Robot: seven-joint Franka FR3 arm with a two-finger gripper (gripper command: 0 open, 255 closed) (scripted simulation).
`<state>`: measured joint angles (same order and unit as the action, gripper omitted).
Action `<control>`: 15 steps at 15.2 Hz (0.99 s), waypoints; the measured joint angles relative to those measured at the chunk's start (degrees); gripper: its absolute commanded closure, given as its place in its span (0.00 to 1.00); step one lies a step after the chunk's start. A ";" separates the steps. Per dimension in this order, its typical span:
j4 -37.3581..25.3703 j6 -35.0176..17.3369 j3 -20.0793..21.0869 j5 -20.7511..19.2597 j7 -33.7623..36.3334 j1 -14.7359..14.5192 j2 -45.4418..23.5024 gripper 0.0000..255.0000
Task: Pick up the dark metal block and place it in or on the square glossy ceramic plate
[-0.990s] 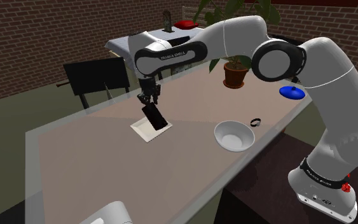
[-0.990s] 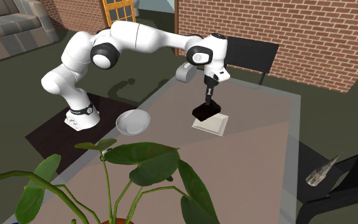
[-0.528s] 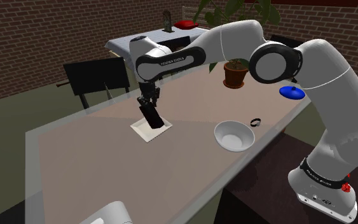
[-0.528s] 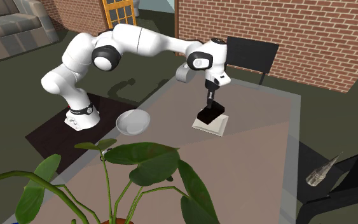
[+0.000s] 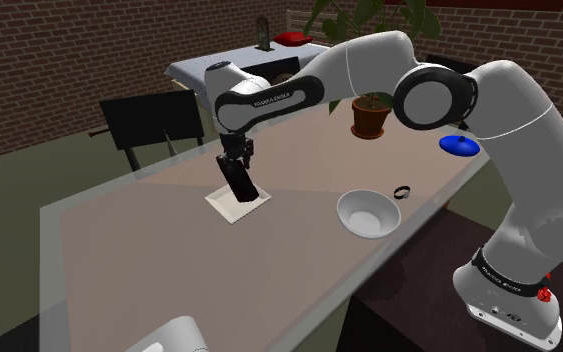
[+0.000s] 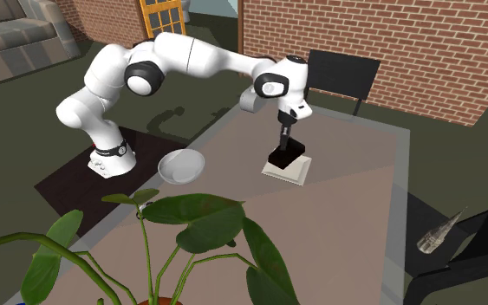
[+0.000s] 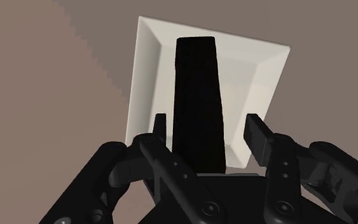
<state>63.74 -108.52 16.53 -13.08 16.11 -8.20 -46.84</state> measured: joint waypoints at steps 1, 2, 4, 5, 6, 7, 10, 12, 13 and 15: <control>0.16 -0.05 -0.06 -0.03 0.03 0.00 -0.28 0.00; 0.29 -0.08 -0.09 -0.05 0.04 0.01 -0.38 0.00; 0.46 -0.19 -0.12 -0.06 0.05 0.03 -0.46 0.00; 0.11 0.06 -0.13 -0.06 0.02 -0.02 -0.57 0.00; -0.49 0.91 -0.08 0.02 -0.09 -0.04 -0.33 0.00; -1.56 2.08 -0.04 0.12 -0.25 -0.10 -0.18 0.00; -4.65 5.78 0.15 0.36 -0.37 -0.59 0.56 0.00; -5.45 6.54 0.14 0.39 -0.52 -0.62 0.49 0.00; -5.68 6.71 0.13 0.39 -0.54 -0.65 0.42 0.00; -5.79 6.80 0.13 0.39 -0.57 -0.66 0.39 0.00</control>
<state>57.95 -101.72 16.66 -12.69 15.54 -8.86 -46.45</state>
